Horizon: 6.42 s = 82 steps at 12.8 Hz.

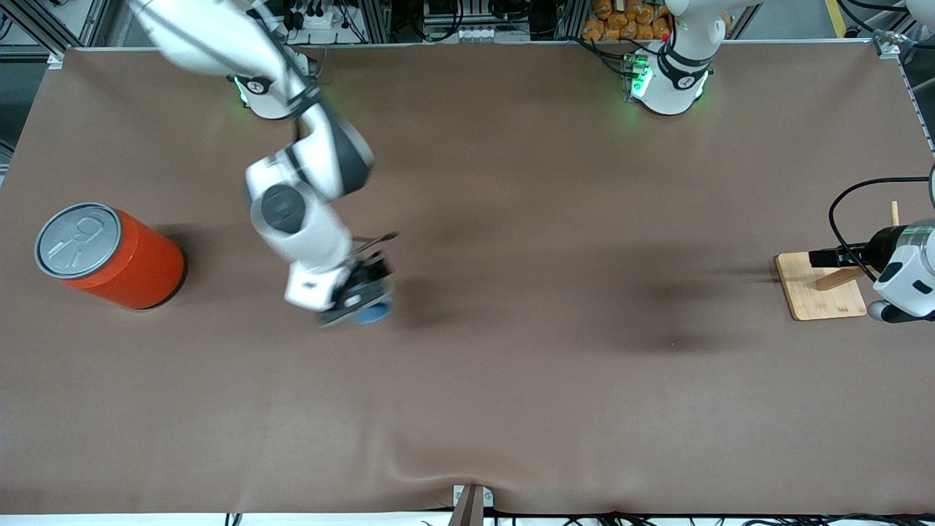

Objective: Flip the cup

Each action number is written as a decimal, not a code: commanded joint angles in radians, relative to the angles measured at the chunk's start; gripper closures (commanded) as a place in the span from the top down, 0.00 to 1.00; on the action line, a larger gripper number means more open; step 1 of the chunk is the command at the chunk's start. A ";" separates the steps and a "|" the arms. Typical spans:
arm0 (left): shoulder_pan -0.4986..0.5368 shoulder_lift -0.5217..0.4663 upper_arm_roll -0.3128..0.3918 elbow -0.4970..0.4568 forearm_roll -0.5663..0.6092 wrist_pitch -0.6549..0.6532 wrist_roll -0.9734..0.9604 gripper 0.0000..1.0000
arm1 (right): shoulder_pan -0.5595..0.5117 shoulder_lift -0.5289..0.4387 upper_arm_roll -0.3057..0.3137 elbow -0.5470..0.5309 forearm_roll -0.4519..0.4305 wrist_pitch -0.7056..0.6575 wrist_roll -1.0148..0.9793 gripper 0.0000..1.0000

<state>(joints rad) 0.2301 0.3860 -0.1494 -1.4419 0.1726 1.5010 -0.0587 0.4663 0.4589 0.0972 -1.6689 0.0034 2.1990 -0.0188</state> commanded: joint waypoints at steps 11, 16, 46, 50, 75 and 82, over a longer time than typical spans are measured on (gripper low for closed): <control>0.001 -0.010 -0.012 0.001 -0.001 0.030 -0.043 1.00 | 0.167 0.032 -0.013 0.064 -0.020 -0.016 -0.073 0.00; -0.009 -0.007 -0.018 0.001 -0.022 0.065 -0.079 1.00 | 0.195 0.032 -0.013 0.066 -0.032 -0.013 -0.073 0.00; 0.018 0.004 -0.018 -0.011 -0.209 0.102 -0.150 1.00 | 0.483 0.360 -0.014 0.271 -0.392 0.076 -0.073 1.00; -0.003 0.011 -0.038 -0.066 -0.211 0.102 -0.148 1.00 | 0.473 0.261 -0.005 0.275 -0.375 -0.081 -0.098 1.00; -0.452 0.243 -0.263 -0.477 -0.825 0.791 -0.015 1.00 | -0.462 -0.388 -0.079 0.080 0.013 -0.492 0.350 1.00; -0.448 0.189 -0.259 -0.476 -0.818 0.811 -0.064 0.00 | -0.552 -0.473 -0.117 0.046 0.119 -0.519 0.165 1.00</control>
<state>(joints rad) -0.2101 0.6224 -0.4158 -1.9045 -0.6306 2.3058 -0.0857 -0.0729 -0.0365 -0.0173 -1.6827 0.0952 1.7112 0.2074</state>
